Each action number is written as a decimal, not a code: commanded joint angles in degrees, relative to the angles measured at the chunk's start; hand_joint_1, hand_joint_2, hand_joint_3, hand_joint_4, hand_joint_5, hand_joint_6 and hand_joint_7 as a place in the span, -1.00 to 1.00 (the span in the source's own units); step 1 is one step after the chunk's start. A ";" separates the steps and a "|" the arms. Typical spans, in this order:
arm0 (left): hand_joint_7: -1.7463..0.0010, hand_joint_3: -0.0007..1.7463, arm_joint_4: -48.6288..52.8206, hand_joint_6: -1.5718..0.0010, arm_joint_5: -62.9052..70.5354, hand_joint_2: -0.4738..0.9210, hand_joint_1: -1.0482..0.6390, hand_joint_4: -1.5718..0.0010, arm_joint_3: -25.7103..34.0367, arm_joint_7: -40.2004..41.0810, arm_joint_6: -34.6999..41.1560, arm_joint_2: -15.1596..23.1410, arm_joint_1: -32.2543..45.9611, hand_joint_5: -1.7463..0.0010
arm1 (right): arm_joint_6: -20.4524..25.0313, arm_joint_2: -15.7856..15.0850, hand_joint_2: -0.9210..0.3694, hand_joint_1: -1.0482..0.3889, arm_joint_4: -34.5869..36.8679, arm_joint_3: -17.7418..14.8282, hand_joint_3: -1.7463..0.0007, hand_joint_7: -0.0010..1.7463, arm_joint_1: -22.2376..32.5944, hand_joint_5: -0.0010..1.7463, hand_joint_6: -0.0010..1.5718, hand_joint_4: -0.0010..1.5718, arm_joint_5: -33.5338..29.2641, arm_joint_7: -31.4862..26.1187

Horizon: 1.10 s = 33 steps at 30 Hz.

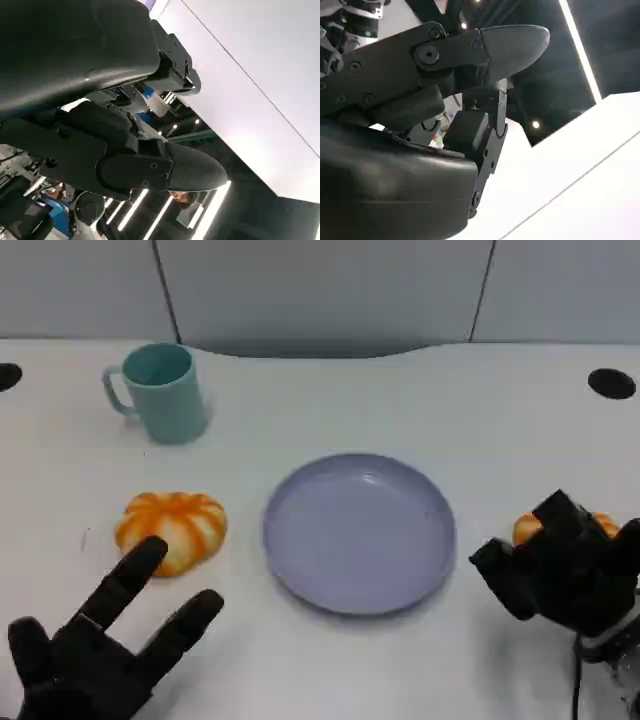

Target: Grasp the bread from the table and place it into the plate.

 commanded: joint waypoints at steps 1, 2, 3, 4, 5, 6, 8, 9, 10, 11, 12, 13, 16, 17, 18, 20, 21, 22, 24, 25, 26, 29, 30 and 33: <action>0.99 -0.66 0.38 0.42 0.52 1.00 -0.94 0.35 0.21 -0.75 -0.09 1.29 -0.61 0.74 | 1.87 -1.14 -1.00 -0.28 -0.07 0.59 0.71 -0.13 -0.22 0.69 0.38 0.31 -0.48 -0.52; 0.99 -0.66 0.22 0.42 0.53 1.00 -0.94 0.35 0.16 -0.67 -0.02 1.29 -0.52 0.74 | 3.37 -1.58 -1.00 -0.28 0.05 1.05 0.73 -0.15 -0.37 0.66 0.40 0.33 -0.84 -0.69; 0.99 -0.66 0.12 0.42 0.53 1.00 -0.94 0.35 0.13 -0.62 0.02 1.29 -0.47 0.74 | 4.34 -1.83 -1.00 -0.29 0.04 1.30 0.74 -0.17 -0.43 0.64 0.41 0.34 -1.04 -0.78; 0.99 -0.66 0.07 0.42 0.53 1.00 -0.94 0.35 0.12 -0.60 0.03 1.29 -0.45 0.74 | 4.71 -1.92 -1.00 -0.29 -0.09 1.41 0.75 -0.18 -0.41 0.64 0.41 0.35 -1.11 -0.79; 0.99 -0.66 0.08 0.42 0.53 1.00 -0.94 0.35 0.12 -0.60 0.03 1.29 -0.45 0.74 | 4.84 -1.91 -1.00 -0.29 -0.23 1.43 0.75 -0.19 -0.37 0.63 0.41 0.35 -1.08 -0.82; 0.99 -0.66 -0.19 0.42 0.56 1.00 -0.94 0.35 0.14 -0.37 -0.22 1.19 -0.31 0.74 | 4.73 -2.14 -1.00 -0.29 -0.18 1.82 0.75 -0.19 -0.52 0.63 0.41 0.35 -1.48 -0.80; 0.99 -0.65 -0.54 0.42 0.60 1.00 -0.95 0.34 0.17 -0.07 -0.53 1.05 -0.13 0.74 | 4.54 -2.44 -1.00 -0.31 -0.09 2.40 0.74 0.01 -0.72 0.63 0.37 0.39 -1.90 -0.78; 0.99 -0.65 -0.62 0.42 0.61 1.00 -0.95 0.34 0.18 -0.01 -0.59 1.02 -0.08 0.74 | 4.49 -2.51 -1.00 -0.31 -0.06 2.55 0.74 0.04 -0.76 0.63 0.36 0.40 -1.97 -0.77; 0.99 -0.65 -0.60 0.42 0.59 1.00 -0.95 0.34 0.17 0.03 -0.43 1.04 -0.09 0.74 | 4.36 -2.12 -1.00 -0.30 -0.15 1.88 0.74 0.03 -0.57 0.63 0.35 0.39 -1.24 -0.40; 0.99 -0.65 -0.59 0.42 0.57 1.00 -0.95 0.34 0.17 0.06 -0.30 1.06 -0.09 0.74 | 4.26 -1.82 -1.00 -0.28 -0.22 1.35 0.72 -0.03 -0.43 0.64 0.33 0.36 -0.73 -0.12; 0.99 -0.65 -0.59 0.42 0.56 1.00 -0.95 0.34 0.16 0.08 -0.22 1.07 -0.09 0.74 | 4.19 -1.61 -1.00 -0.26 -0.26 0.96 0.71 -0.07 -0.34 0.64 0.33 0.35 -0.41 0.08; 0.99 -0.66 -0.58 0.41 0.55 1.00 -0.94 0.34 0.16 0.09 -0.17 1.07 -0.09 0.74 | 4.16 -1.50 -1.00 -0.26 -0.28 0.74 0.71 -0.09 -0.30 0.65 0.33 0.34 -0.26 0.18; 0.99 -0.66 -0.59 0.41 0.55 1.00 -0.94 0.34 0.16 0.09 -0.17 1.07 -0.09 0.74 | 4.15 -1.50 -1.00 -0.26 -0.26 0.69 0.71 -0.11 -0.31 0.65 0.33 0.33 -0.25 0.20; 0.99 -0.66 -0.59 0.41 0.55 1.00 -0.94 0.34 0.16 0.09 -0.17 1.07 -0.09 0.74 | 4.15 -1.50 -1.00 -0.26 -0.25 0.69 0.71 -0.12 -0.31 0.65 0.33 0.33 -0.23 0.21; 0.99 -0.66 -0.59 0.41 0.55 1.00 -0.94 0.34 0.16 0.09 -0.17 1.07 -0.09 0.74 | 4.15 -1.50 -1.00 -0.26 -0.25 0.69 0.71 -0.12 -0.31 0.65 0.33 0.33 -0.23 0.21; 0.99 -0.67 -3.93 0.41 2.16 1.00 -0.92 0.35 0.67 2.26 -7.32 -0.16 0.97 0.74 | 4.77 -1.43 -1.00 -0.25 -0.10 0.51 0.71 -0.13 -0.59 0.64 0.34 0.34 -0.05 -0.19; 0.99 -0.70 -8.06 0.42 3.34 1.00 -0.88 0.37 1.13 4.60 -12.84 -1.26 2.05 0.76 | 5.78 -1.53 -1.00 -0.24 0.14 0.57 0.73 -0.16 -0.98 0.62 0.36 0.35 -0.05 -0.10; 1.00 -0.73 -11.06 0.42 4.13 1.00 -0.83 0.39 1.34 6.36 -16.72 -2.06 2.87 0.77 | 6.52 -1.61 -1.00 -0.24 0.31 0.62 0.74 -0.26 -1.25 0.55 0.38 0.35 -0.07 -0.01; 1.00 -0.75 -13.76 0.42 4.46 1.00 -0.81 0.40 1.05 8.15 -19.34 -2.69 3.80 0.77 | 7.21 -1.71 -1.00 -0.23 0.38 0.68 0.74 -0.33 -1.45 0.52 0.39 0.36 -0.17 0.17; 1.00 -0.75 -20.78 0.42 5.85 1.00 -0.81 0.40 0.52 12.67 -20.63 -3.02 4.95 0.77 | 6.59 -1.84 -1.00 -0.23 0.06 0.84 0.74 -0.34 -1.46 0.51 0.40 0.36 -0.63 -1.86; 0.99 -0.83 -27.96 0.41 7.46 1.00 -0.78 0.38 0.03 17.35 -22.29 -3.43 5.54 0.74 | 7.43 -2.42 -1.00 -0.27 -0.07 1.58 0.79 -0.27 -1.81 0.60 0.47 0.41 -1.43 -2.96; 0.98 -0.93 -38.72 0.37 13.81 1.00 -0.70 0.38 -1.46 25.72 -28.94 -3.08 4.10 0.69 | 8.44 -3.56 -1.00 -0.29 -0.36 3.20 0.81 -0.15 -2.40 0.70 0.47 0.42 -2.80 -4.25; 0.97 -0.94 -39.71 0.35 15.44 0.99 -0.68 0.37 -1.97 27.20 -30.57 -2.78 3.55 0.68 | 8.37 -3.71 -1.00 -0.30 -0.41 3.48 0.80 -0.13 -2.47 0.70 0.45 0.40 -2.97 -4.15; 0.98 -0.98 -39.89 0.34 19.79 0.97 -0.66 0.39 -3.83 31.41 -34.82 -1.13 1.44 0.65 | 5.83 -3.25 -1.00 -0.30 -0.41 3.37 0.75 0.12 -2.69 0.78 0.32 0.35 -3.03 -2.35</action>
